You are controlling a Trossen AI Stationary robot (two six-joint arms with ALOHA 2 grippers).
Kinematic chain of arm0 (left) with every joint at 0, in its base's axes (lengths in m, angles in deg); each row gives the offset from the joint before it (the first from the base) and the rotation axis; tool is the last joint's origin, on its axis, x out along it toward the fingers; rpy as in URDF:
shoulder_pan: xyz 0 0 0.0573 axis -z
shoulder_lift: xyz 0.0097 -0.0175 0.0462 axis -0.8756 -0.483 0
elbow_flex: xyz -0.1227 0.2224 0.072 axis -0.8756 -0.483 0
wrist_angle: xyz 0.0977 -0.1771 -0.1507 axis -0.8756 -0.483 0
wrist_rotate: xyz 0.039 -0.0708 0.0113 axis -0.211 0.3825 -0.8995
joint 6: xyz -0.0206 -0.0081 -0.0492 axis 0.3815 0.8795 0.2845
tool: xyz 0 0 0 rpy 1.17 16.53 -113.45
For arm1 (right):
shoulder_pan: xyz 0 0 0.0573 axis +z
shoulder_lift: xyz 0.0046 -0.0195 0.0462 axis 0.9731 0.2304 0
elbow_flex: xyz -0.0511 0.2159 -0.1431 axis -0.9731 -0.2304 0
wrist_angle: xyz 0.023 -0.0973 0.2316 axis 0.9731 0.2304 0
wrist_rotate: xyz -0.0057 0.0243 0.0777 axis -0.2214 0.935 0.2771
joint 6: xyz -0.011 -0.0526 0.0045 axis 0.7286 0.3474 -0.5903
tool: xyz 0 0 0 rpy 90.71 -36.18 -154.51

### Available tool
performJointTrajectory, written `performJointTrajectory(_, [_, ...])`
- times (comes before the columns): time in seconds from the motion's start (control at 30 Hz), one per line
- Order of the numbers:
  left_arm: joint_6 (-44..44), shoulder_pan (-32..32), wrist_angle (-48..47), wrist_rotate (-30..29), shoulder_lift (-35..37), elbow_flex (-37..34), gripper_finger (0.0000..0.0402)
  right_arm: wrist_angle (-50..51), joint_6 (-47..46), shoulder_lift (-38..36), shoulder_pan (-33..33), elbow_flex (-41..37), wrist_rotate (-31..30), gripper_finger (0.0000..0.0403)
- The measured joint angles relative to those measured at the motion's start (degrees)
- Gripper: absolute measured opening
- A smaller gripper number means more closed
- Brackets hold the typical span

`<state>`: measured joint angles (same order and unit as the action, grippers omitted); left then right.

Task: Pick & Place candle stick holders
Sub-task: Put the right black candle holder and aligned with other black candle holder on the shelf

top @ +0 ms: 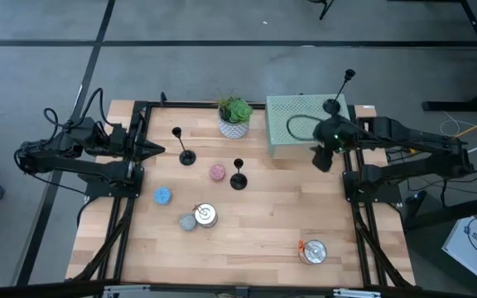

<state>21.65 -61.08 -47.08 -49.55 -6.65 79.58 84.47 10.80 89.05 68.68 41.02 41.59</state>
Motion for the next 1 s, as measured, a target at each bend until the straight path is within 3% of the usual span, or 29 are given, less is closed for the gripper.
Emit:
performJointTrajectory(0.23, [0.00,0.00,0.00,0.00,-0.02,0.00,0.0012,-6.67,6.08,-6.52,5.35,-8.94,7.67,0.0107])
performJointTrajectory(0.47, [0.00,-0.02,0.00,-0.02,-0.02,0.00,0.0010,-22.77,2.80,-16.75,6.61,-23.41,11.20,0.0066])
performJointTrajectory(0.7, [0.00,-0.01,0.00,-0.02,-0.01,0.00,0.0010,-45.49,1.55,-20.45,9.82,-36.80,26.21,0.0055])
performJointTrajectory(1.0, [0.00,-0.02,0.00,0.00,-0.02,0.00,0.0011,-52.12,1.43,-24.27,18.80,-43.60,25.75,0.0054])
